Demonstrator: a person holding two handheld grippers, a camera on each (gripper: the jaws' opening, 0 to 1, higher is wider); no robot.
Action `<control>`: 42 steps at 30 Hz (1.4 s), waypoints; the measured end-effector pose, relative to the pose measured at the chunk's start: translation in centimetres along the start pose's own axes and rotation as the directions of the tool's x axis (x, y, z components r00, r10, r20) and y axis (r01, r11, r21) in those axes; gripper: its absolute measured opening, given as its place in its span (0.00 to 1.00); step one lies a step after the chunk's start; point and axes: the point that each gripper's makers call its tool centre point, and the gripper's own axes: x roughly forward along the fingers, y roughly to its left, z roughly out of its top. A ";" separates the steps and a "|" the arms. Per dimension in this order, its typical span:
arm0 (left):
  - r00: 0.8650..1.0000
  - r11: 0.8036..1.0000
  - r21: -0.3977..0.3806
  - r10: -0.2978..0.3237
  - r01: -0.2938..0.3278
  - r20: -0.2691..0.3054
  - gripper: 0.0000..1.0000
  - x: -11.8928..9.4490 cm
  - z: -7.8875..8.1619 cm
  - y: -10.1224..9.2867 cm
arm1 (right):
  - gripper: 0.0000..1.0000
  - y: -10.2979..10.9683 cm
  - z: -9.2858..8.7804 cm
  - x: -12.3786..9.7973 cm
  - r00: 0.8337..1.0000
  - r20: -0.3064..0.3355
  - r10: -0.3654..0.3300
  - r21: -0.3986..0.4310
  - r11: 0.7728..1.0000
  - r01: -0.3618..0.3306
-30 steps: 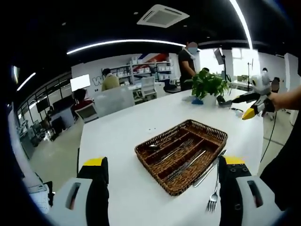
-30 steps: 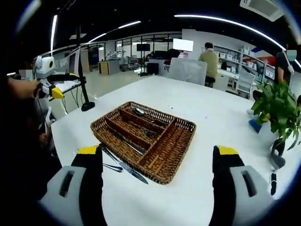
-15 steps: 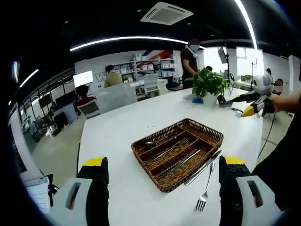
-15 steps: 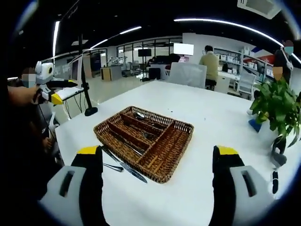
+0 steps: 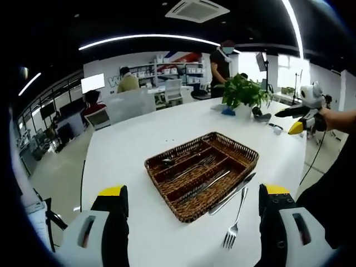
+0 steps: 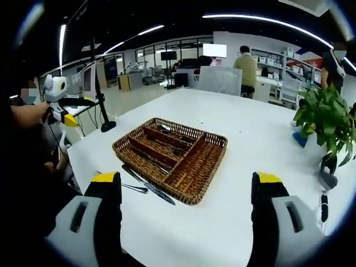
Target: Arrange the knives, forks, and spoons in their matching storage slots by inserting each utensil handle-first until every utensil is classified and aligned in the correct compartment
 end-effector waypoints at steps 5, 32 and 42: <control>1.000 0.999 -0.037 0.021 -0.022 -0.012 0.99 -0.7 -0.6 0.7 | 1.00 0.2 -0.1 -0.2 1.000 -0.020 0.014 -0.036 0.999 -0.015; 0.987 0.991 0.045 -0.120 0.126 -0.111 0.99 -0.1 0.3 -3.2 | 1.00 0.3 -0.2 0.1 0.999 -0.034 0.020 -0.049 0.999 -0.022; 0.964 0.967 0.101 -0.219 0.235 -0.148 0.99 1.2 0.0 -5.5 | 1.00 1.0 0.2 0.9 1.000 -0.010 0.026 -0.051 0.998 -0.027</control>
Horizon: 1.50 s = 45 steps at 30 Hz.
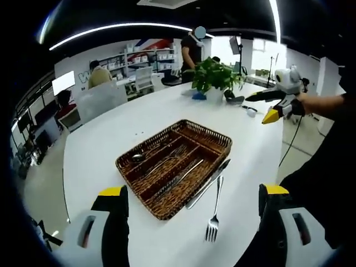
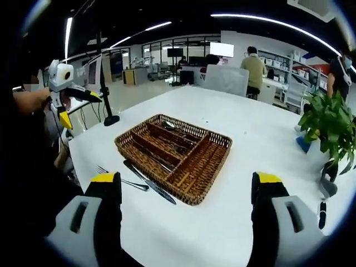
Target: Arrange the knives, forks, and spoons in their matching storage slots by inserting each utensil handle-first until every utensil is classified and aligned in the correct compartment
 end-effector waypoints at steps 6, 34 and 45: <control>1.000 1.000 0.007 -0.023 0.023 -0.017 0.98 0.8 -0.5 -0.2 | 1.00 0.1 -0.1 0.2 1.000 -0.001 -0.001 0.001 1.000 0.001; 0.979 0.988 0.055 -0.136 0.146 -0.150 0.93 6.1 -5.3 -3.2 | 1.00 -0.3 -1.4 -0.4 1.000 -0.023 -0.011 0.032 0.999 0.012; 0.969 0.987 0.055 -0.140 0.154 -0.203 0.79 8.1 -7.4 -3.1 | 1.00 -0.2 -2.0 -0.5 0.999 -0.038 -0.010 0.015 1.000 0.010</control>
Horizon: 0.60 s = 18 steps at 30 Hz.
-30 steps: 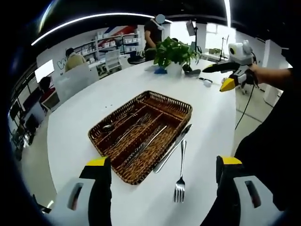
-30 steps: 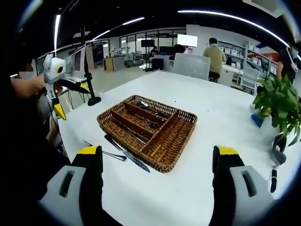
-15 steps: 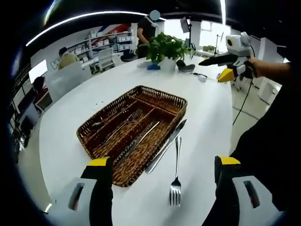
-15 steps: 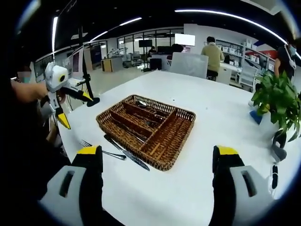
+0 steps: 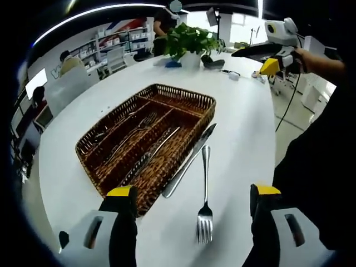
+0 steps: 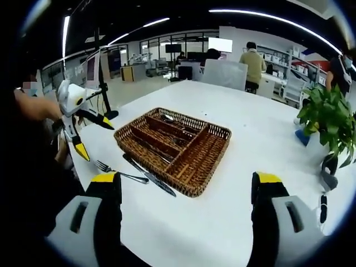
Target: Arrange the knives, forks, and spoons in their matching storage slots by inserting each utensil handle-first until every utensil is classified and aligned in the correct compartment
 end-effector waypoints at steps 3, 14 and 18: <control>1.000 0.999 -0.020 -0.024 0.024 0.005 0.75 0.7 -0.3 -0.2 | 1.00 0.4 -0.2 0.1 1.000 -0.004 0.008 -0.005 1.000 -0.008; 0.998 0.999 0.039 -0.029 0.031 -0.047 0.58 4.6 -2.5 -1.6 | 1.00 0.5 -0.5 -0.2 1.000 0.004 0.007 0.002 1.000 -0.007; 0.997 0.999 0.021 -0.048 0.049 -0.053 0.49 5.6 -3.3 -2.3 | 1.00 0.3 -0.5 -0.5 1.000 0.003 0.005 -0.003 1.000 -0.005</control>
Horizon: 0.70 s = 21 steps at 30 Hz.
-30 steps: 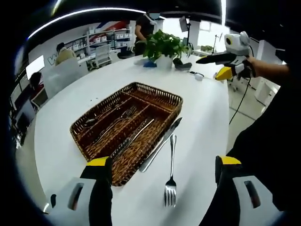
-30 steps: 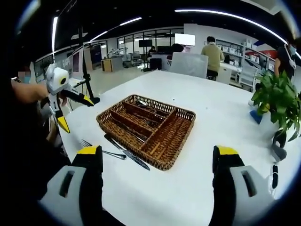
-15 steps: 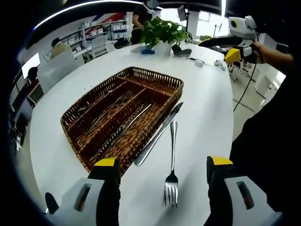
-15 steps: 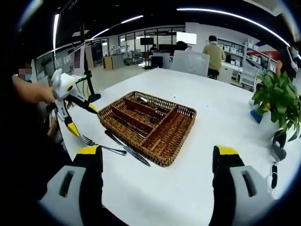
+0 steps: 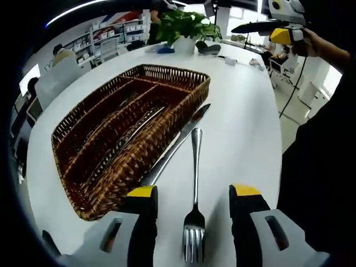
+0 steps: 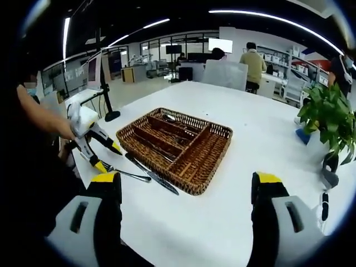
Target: Arrange the knives, forks, and spoons in their matching storage slots by inserting each utensil handle-first until every utensil is classified and aligned in the correct compartment
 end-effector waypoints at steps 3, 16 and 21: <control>1.000 0.999 0.054 0.003 -0.002 -0.015 0.39 0.3 -0.8 -0.2 | 1.00 -0.2 0.0 -0.3 1.000 0.003 -0.004 0.003 1.000 0.004; 0.998 0.995 0.078 -0.060 0.062 -0.034 0.28 0.8 -1.8 -1.4 | 1.00 -1.0 -0.1 -1.1 0.999 0.023 -0.026 0.037 0.999 0.026; 0.998 0.996 0.076 -0.051 0.053 -0.021 0.26 0.8 -1.8 -0.9 | 1.00 -1.0 -0.1 -1.0 0.999 0.021 -0.034 0.031 0.999 0.034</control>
